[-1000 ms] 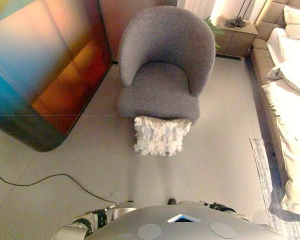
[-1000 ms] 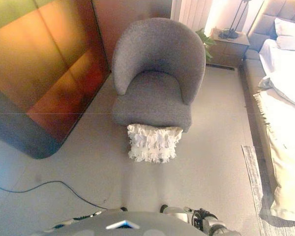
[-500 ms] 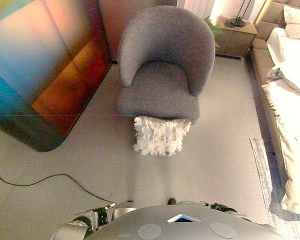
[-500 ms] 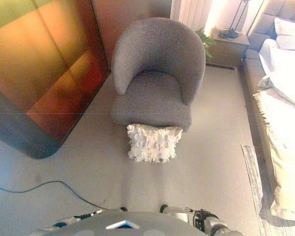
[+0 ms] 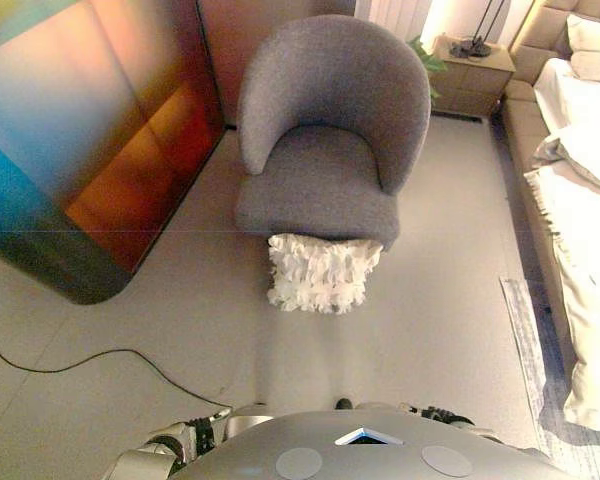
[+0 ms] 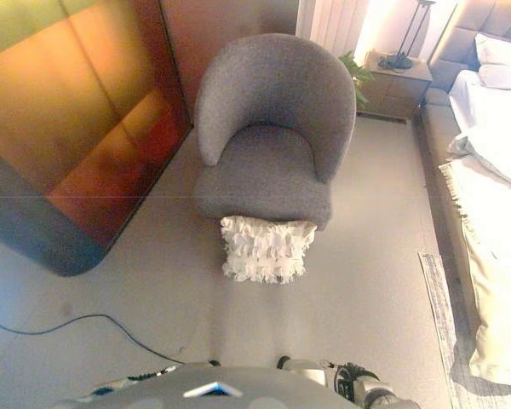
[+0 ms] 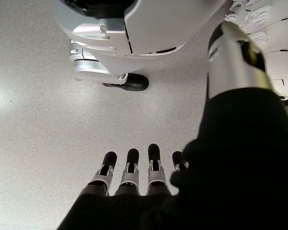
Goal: Pick up the cushion and take it to the sofa
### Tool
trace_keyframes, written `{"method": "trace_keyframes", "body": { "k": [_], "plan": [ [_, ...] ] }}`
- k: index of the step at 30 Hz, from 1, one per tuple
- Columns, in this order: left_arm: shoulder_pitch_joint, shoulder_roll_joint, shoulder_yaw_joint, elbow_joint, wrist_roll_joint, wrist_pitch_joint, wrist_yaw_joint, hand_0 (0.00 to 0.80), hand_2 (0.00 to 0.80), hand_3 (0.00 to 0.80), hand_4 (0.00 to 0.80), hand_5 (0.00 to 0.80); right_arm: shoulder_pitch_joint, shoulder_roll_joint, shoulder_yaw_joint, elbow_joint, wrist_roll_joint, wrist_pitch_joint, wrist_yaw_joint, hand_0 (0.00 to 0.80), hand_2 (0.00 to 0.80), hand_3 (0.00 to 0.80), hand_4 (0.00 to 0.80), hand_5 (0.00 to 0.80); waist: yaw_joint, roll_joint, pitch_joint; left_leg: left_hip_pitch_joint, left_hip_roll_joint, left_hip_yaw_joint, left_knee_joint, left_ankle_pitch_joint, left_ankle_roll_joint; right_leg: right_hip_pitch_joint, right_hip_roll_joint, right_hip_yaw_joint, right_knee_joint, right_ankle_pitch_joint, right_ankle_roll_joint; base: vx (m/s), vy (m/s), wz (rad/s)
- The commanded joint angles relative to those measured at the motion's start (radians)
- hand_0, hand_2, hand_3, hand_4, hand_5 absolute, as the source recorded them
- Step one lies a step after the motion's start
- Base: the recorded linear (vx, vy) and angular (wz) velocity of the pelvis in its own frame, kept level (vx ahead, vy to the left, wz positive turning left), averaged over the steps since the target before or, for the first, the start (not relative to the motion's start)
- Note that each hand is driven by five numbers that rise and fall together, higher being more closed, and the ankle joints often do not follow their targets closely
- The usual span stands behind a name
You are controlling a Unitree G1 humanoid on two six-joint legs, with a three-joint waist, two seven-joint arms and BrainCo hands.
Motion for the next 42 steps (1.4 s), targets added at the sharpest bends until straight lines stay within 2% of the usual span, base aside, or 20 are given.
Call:
{"method": "trace_keyframes", "body": {
  "k": [1, 3, 4, 7, 8, 11, 15, 17, 20, 24, 26, 29, 32, 33, 34, 35, 36, 38, 41, 42],
  "plan": [
    [-0.056, -0.035, -0.002, 0.071, 0.009, -0.012, 0.022, 0.0, 0.0, 0.0, 0.0, 0.0, -0.089, -0.006, 0.005, 0.061, 0.011, 0.0, -0.002, 0.0, 0.0, 0.0, 0.0, 0.0, 0.018, -0.026, 0.038, -0.006, -0.061, 0.027, 0.076, -0.108, 0.053, 0.015, 0.006, -0.028, 0.007, -0.065, 0.013, -0.016, -0.191, -0.01],
    [-0.056, -0.038, 0.006, 0.067, 0.008, -0.019, 0.03, 0.0, 0.0, 0.0, 0.0, 0.0, -0.1, -0.008, 0.006, 0.059, -0.002, 0.002, 0.006, 0.0, 0.0, 0.0, 0.0, 0.0, 0.021, -0.048, 0.05, -0.057, -0.047, 0.046, 0.215, -0.144, 0.056, 0.008, -0.004, -0.029, 0.012, -0.057, 0.0, -0.045, -0.217, -0.02],
    [-0.06, -0.038, 0.013, 0.063, 0.006, -0.022, 0.032, 0.0, 0.0, 0.0, 0.0, 0.0, -0.107, -0.012, 0.01, 0.051, -0.007, 0.006, 0.01, 0.0, 0.0, 0.0, 0.0, 0.0, 0.027, -0.061, 0.07, -0.12, -0.028, 0.053, 0.359, -0.146, 0.06, -0.003, -0.007, -0.033, 0.034, -0.06, -0.017, -0.084, -0.243, -0.04],
    [-0.057, -0.04, 0.02, 0.057, -0.006, -0.019, 0.024, 0.0, 0.0, 0.0, 0.0, 0.0, -0.125, -0.024, 0.026, 0.034, 0.003, 0.032, 0.007, 0.0, 0.0, 0.0, 0.0, 0.0, 0.038, -0.07, 0.107, -0.264, 0.006, 0.035, 0.631, -0.116, 0.08, -0.029, 0.008, -0.013, 0.085, -0.068, -0.057, -0.051, -0.226, -0.23],
    [-0.054, -0.039, 0.026, 0.055, -0.013, -0.014, 0.019, 0.0, 0.0, 0.0, 0.0, 0.0, -0.128, -0.029, 0.027, 0.033, 0.003, 0.037, 0.01, 0.0, 0.0, 0.0, 0.0, 0.0, 0.043, -0.066, 0.119, -0.293, 0.009, 0.03, 0.659, -0.104, 0.082, -0.026, 0.015, -0.003, 0.094, -0.071, -0.061, 0.021, -0.142, -0.38],
    [-0.042, -0.037, 0.036, 0.053, -0.029, -0.022, 0.025, 0.0, 0.0, 0.0, 0.0, 0.0, -0.129, -0.035, 0.02, 0.033, -0.004, 0.036, 0.019, 0.0, 0.0, 0.0, 0.0, 0.0, 0.067, -0.047, 0.145, -0.348, -0.028, 0.02, 0.57, -0.04, 0.064, 0.018, 0.043, 0.02, 0.113, -0.114, -0.061, 0.115, -0.054, -0.21],
    [-0.015, -0.031, 0.031, 0.048, -0.019, -0.038, 0.021, 0.0, 0.0, 0.0, 0.0, 0.0, -0.125, -0.043, 0.009, 0.045, -0.024, 0.022, 0.02, 0.0, 0.0, 0.0, 0.0, 0.0, 0.083, -0.006, 0.137, -0.368, -0.053, 0.07, 0.254, 0.082, 0.018, 0.109, 0.101, 0.038, 0.144, -0.207, -0.055, 0.329, -0.004, -0.12],
    [-0.002, -0.026, 0.023, 0.048, -0.005, -0.041, 0.006, 0.0, 0.0, 0.0, 0.0, 0.0, -0.12, -0.044, 0.008, 0.049, -0.016, 0.014, 0.016, 0.0, 0.0, 0.0, 0.0, 0.0, 0.09, 0.002, 0.125, -0.369, -0.058, 0.08, 0.145, 0.11, 0.015, 0.142, 0.119, 0.052, 0.172, -0.254, -0.057, 0.442, 0.012, -0.12],
    [0.007, -0.023, 0.022, 0.054, 0.001, -0.038, -0.017, 0.0, 0.0, 0.0, 0.0, 0.0, -0.116, -0.039, 0.007, 0.057, -0.019, 0.038, 0.021, 0.0, 0.0, 0.0, 0.0, 0.0, 0.1, 0.007, 0.104, -0.361, -0.061, 0.076, 0.032, 0.095, 0.018, 0.175, 0.134, 0.08, 0.233, -0.335, -0.055, 0.478, 0.0, 0.11],
    [0.01, -0.017, 0.024, 0.066, 0.015, -0.033, -0.016, 0.0, 0.0, 0.0, 0.0, 0.0, -0.109, -0.035, 0.01, 0.071, -0.04, 0.044, 0.029, 0.0, 0.0, 0.0, 0.0, 0.0, 0.114, 0.015, 0.097, -0.397, -0.043, 0.069, 0.004, 0.096, 0.001, 0.202, 0.141, 0.076, 0.297, -0.407, -0.056, 0.606, 0.012, 0.14],
    [0.011, -0.01, 0.03, 0.072, 0.024, -0.028, -0.012, 0.0, 0.0, 0.0, 0.0, 0.0, -0.11, -0.037, 0.009, 0.071, -0.026, 0.048, 0.025, 0.0, 0.0, 0.0, 0.0, 0.0, 0.12, 0.006, 0.099, -0.414, -0.053, 0.059, 0.004, 0.1, 0.002, 0.214, 0.123, 0.075, 0.339, -0.437, -0.051, 0.761, 0.048, 0.03],
    [0.01, -0.001, 0.048, 0.089, 0.034, -0.024, -0.018, 0.0, 0.0, 0.0, 0.0, 0.0, -0.117, -0.032, -0.002, 0.078, -0.003, 0.067, 0.011, 0.0, 0.0, 0.0, 0.0, 0.0, 0.134, -0.01, 0.088, -0.416, -0.073, 0.032, 0.01, 0.089, 0.025, 0.22, 0.08, 0.066, 0.429, -0.399, -0.009, 0.798, 0.105, -0.31],
    [0.014, 0.02, 0.072, 0.072, 0.049, -0.055, -0.052, 0.0, 0.0, 0.0, 0.0, 0.0, -0.103, -0.028, -0.032, 0.066, -0.039, 0.044, 0.032, 0.0, 0.0, 0.0, 0.0, 0.0, 0.14, -0.038, 0.074, -0.437, -0.093, 0.014, 0.198, 0.065, 0.067, 0.199, 0.017, 0.042, 0.544, -0.236, 0.059, 0.737, 0.1, -0.47],
    [0.014, 0.02, 0.071, 0.072, 0.048, -0.056, -0.053, 0.0, 0.0, 0.0, 0.0, 0.0, -0.102, -0.027, -0.032, 0.064, -0.04, 0.042, 0.033, 0.0, 0.0, 0.0, 0.0, 0.0, 0.14, -0.04, 0.072, -0.438, -0.095, 0.014, 0.204, 0.061, 0.07, 0.199, 0.014, 0.041, 0.551, -0.231, 0.061, 0.679, 0.08, -0.61],
    [0.009, 0.023, 0.065, 0.062, 0.056, -0.069, -0.056, 0.0, 0.0, 0.0, 0.0, 0.0, -0.094, -0.023, -0.035, 0.052, -0.056, 0.029, 0.033, 0.0, 0.0, 0.0, 0.0, 0.0, 0.14, -0.064, 0.065, -0.435, -0.125, 0.007, 0.234, 0.022, 0.093, 0.198, -0.016, 0.039, 0.612, -0.186, 0.089, 0.566, 0.038, -0.56],
    [-0.003, 0.03, 0.05, 0.048, 0.062, -0.062, -0.05, 0.0, 0.0, 0.0, 0.0, 0.0, -0.092, -0.018, -0.038, 0.043, -0.06, 0.019, 0.03, 0.0, 0.0, 0.0, 0.0, 0.0, 0.142, -0.06, 0.055, -0.445, -0.121, -0.003, 0.248, 0.024, 0.104, 0.179, 0.001, 0.049, 0.634, -0.123, 0.098, 0.749, 0.04, -0.47],
    [-0.015, 0.04, 0.041, 0.032, 0.068, -0.053, -0.047, 0.0, 0.0, 0.0, 0.0, 0.0, -0.098, -0.014, -0.026, 0.028, -0.045, 0.013, 0.024, 0.0, 0.0, 0.0, 0.0, 0.0, 0.137, -0.075, 0.053, -0.432, -0.142, -0.002, 0.249, 0.003, 0.112, 0.141, -0.003, 0.057, 0.666, -0.089, 0.112, 0.545, -0.006, -0.17],
    [-0.054, 0.052, 0.015, 0.026, 0.054, -0.062, -0.051, 0.0, 0.0, 0.0, 0.0, 0.0, -0.13, -0.01, 0.002, 0.004, -0.012, -0.009, 0.011, 0.0, 0.0, 0.0, 0.0, 0.0, 0.127, -0.06, 0.053, -0.402, -0.131, 0.016, 0.22, 0.001, 0.125, 0.032, -0.004, 0.029, 0.642, -0.076, 0.115, 0.417, -0.033, -0.05],
    [-0.118, 0.054, -0.004, 0.017, 0.024, -0.054, -0.051, 0.0, 0.0, 0.0, 0.0, 0.0, -0.184, -0.01, 0.026, -0.032, -0.002, -0.043, -0.006, 0.0, 0.0, 0.0, 0.0, 0.0, 0.119, -0.026, 0.078, -0.338, -0.107, 0.031, 0.175, 0.005, 0.111, -0.116, -0.054, -0.096, 0.491, -0.129, 0.092, 0.283, -0.088, -0.25],
    [-0.135, 0.051, -0.011, 0.019, 0.018, -0.05, -0.044, 0.0, 0.0, 0.0, 0.0, 0.0, -0.192, -0.011, 0.033, -0.041, 0.007, -0.047, -0.013, 0.0, 0.0, 0.0, 0.0, 0.0, 0.112, -0.012, 0.087, -0.305, -0.095, 0.023, 0.156, 0.005, 0.105, -0.175, -0.074, -0.119, 0.458, -0.117, 0.08, 0.152, -0.102, -0.4]
  ]
}}
